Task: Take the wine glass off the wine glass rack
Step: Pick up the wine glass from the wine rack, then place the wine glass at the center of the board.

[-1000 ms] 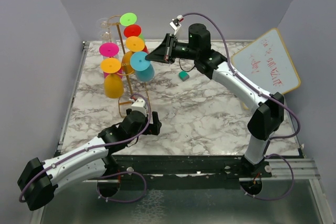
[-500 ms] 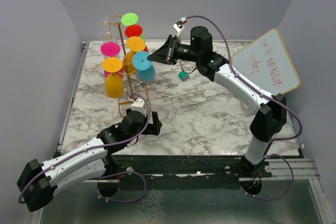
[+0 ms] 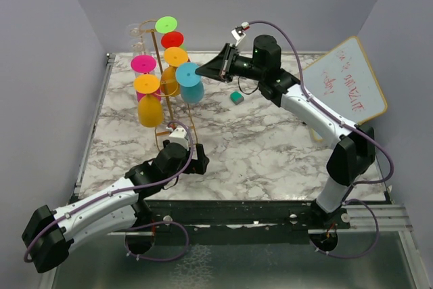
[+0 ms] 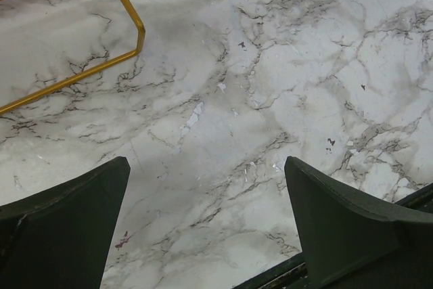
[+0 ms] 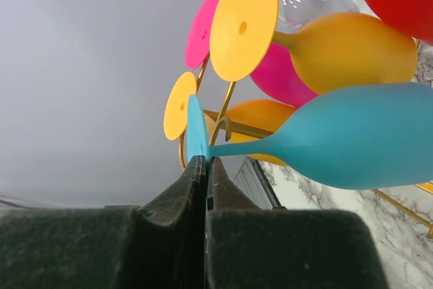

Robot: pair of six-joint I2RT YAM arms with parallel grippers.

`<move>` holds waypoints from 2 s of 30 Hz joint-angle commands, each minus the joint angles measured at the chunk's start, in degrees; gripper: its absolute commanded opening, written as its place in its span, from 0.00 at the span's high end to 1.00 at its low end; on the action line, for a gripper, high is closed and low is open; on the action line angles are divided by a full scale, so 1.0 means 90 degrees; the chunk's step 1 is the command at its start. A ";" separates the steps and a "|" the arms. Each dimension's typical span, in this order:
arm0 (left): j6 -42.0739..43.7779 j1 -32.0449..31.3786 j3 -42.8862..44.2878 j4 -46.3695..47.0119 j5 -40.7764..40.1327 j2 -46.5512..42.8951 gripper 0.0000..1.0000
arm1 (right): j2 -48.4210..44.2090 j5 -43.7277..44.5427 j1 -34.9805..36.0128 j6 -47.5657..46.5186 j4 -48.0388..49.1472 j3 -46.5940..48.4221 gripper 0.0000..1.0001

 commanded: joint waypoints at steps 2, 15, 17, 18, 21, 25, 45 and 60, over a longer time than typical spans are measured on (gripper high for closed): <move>0.0006 -0.0026 0.0158 0.0122 0.0184 0.0046 0.01 | -0.0242 -0.0096 -0.0090 0.0112 0.0277 -0.0049 0.99; 0.0105 -0.0026 0.0266 0.0111 0.0323 -0.0105 0.01 | -0.0254 0.0289 -0.0139 0.0085 0.0188 -0.0101 0.99; 0.0144 -0.0031 0.0307 0.0117 0.0387 -0.0145 0.01 | -0.0426 0.0478 -0.0180 0.0011 0.0161 -0.0296 1.00; 0.0187 -0.0029 0.0314 0.0117 0.0454 -0.0165 0.01 | -0.0527 0.0576 -0.0215 -0.0003 0.0169 -0.0411 1.00; 0.0358 -0.0026 0.0360 0.0111 0.0674 -0.0271 0.01 | -0.0819 0.0687 -0.0375 0.0003 0.0346 -0.0829 1.00; 0.0400 -0.0026 0.0442 0.0094 0.0687 -0.0459 0.01 | -0.1142 0.0641 -0.0608 -0.0024 0.0583 -0.1293 1.00; -0.0007 -0.0028 0.0934 0.0724 0.0968 -0.0685 0.01 | -0.2763 0.1338 -0.1069 -0.1791 0.0150 -0.3067 0.99; -0.0458 -0.0027 0.1492 0.2937 0.2149 0.0656 0.11 | -0.4635 0.0097 -0.1108 -0.4311 -0.0944 -0.4731 0.99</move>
